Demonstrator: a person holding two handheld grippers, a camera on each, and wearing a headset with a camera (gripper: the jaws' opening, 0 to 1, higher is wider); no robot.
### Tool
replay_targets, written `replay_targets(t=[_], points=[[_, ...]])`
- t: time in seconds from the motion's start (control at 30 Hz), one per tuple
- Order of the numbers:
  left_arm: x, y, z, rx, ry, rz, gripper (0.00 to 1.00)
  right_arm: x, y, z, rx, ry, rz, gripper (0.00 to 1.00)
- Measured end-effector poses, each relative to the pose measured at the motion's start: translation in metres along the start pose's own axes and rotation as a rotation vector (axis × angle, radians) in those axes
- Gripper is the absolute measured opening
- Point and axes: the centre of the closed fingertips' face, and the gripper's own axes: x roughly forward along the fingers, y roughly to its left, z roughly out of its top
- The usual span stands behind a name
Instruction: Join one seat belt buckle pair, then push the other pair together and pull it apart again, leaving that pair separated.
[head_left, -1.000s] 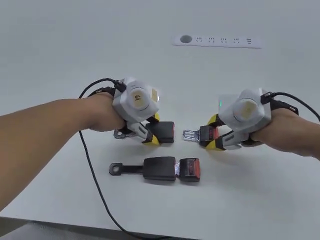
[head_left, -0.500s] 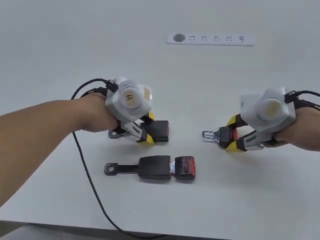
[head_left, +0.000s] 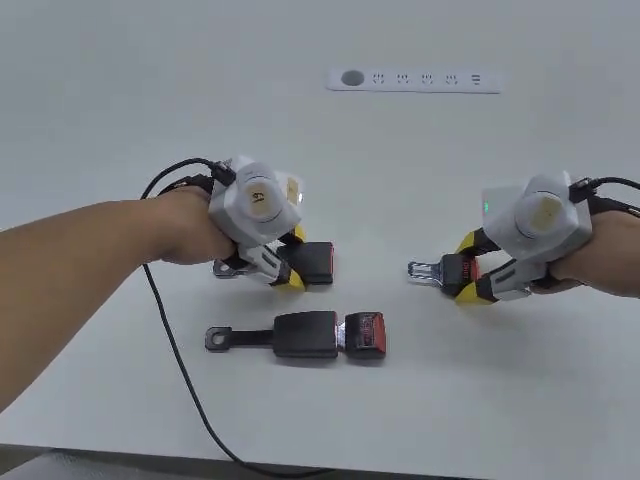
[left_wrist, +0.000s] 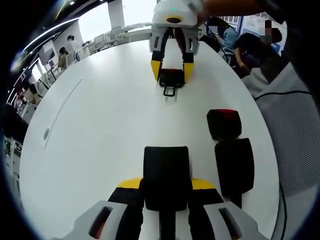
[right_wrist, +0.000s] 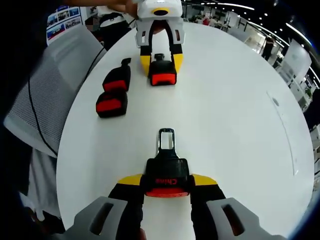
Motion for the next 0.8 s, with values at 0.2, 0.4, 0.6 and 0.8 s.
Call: replay_targets(t=[0.2,0.4,0.6,0.8], points=[[-0.002,-0.003,0.005,0.017,0.027,0.028,0.35,-0.003,-0.002,0.005,-0.004,0.004,-0.046,0.41],[-0.004,0.002,0.002,-0.015,0.047,0.072,0.47,-0.007,-0.002,0.011,0.007,-0.019,-0.081,0.43],[-0.017,-0.006,0.003,-0.075,0.002,0.1,0.51,-0.025,0.001,0.02,0.086,-0.084,-0.14,0.47],[-0.044,-0.004,0.003,-0.165,-0.079,0.231,0.62,-0.036,0.022,0.026,0.187,-0.146,-0.184,0.52]])
